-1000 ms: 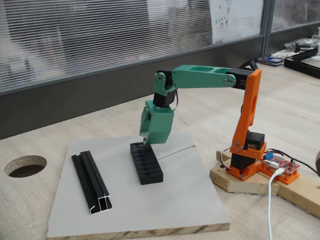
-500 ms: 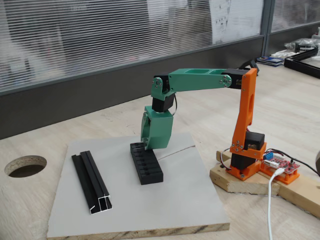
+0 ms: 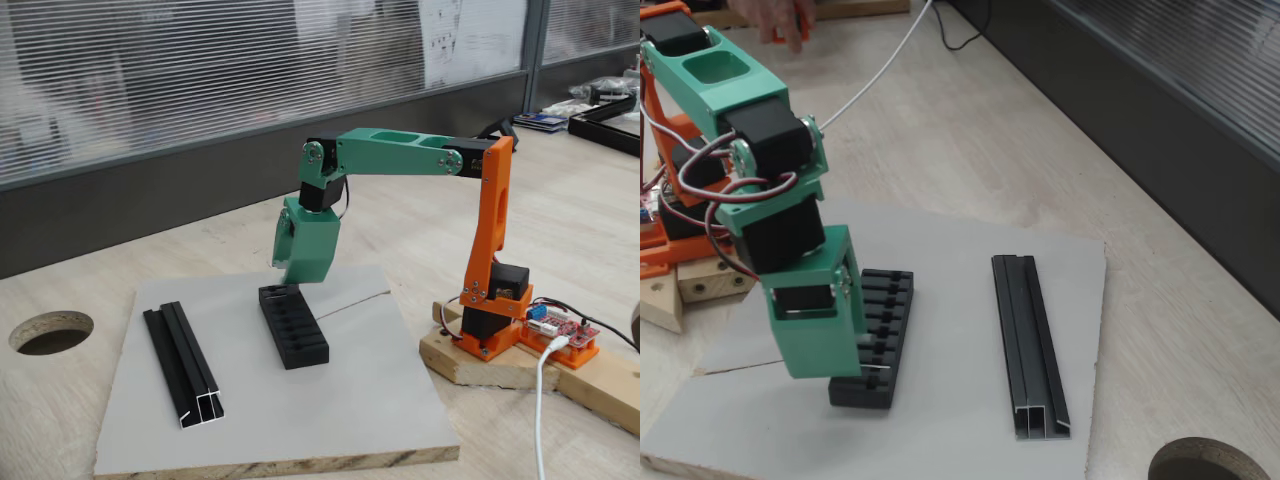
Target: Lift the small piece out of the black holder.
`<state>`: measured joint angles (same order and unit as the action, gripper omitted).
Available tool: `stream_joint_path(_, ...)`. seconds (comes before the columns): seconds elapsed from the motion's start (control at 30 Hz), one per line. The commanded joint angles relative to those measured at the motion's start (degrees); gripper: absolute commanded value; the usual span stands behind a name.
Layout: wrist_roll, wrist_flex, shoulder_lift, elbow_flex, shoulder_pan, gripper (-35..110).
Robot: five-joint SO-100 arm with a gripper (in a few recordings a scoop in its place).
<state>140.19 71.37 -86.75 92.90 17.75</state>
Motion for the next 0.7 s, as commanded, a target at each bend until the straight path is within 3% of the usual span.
stream_joint_path(0.0,0.53,1.41,-0.26,-1.14,0.7,34)
stream_joint_path(0.2,-5.19,1.32,-0.53,2.11,0.7,34)
stream_joint_path(0.67,-5.27,0.7,-0.26,2.11,0.7,34)
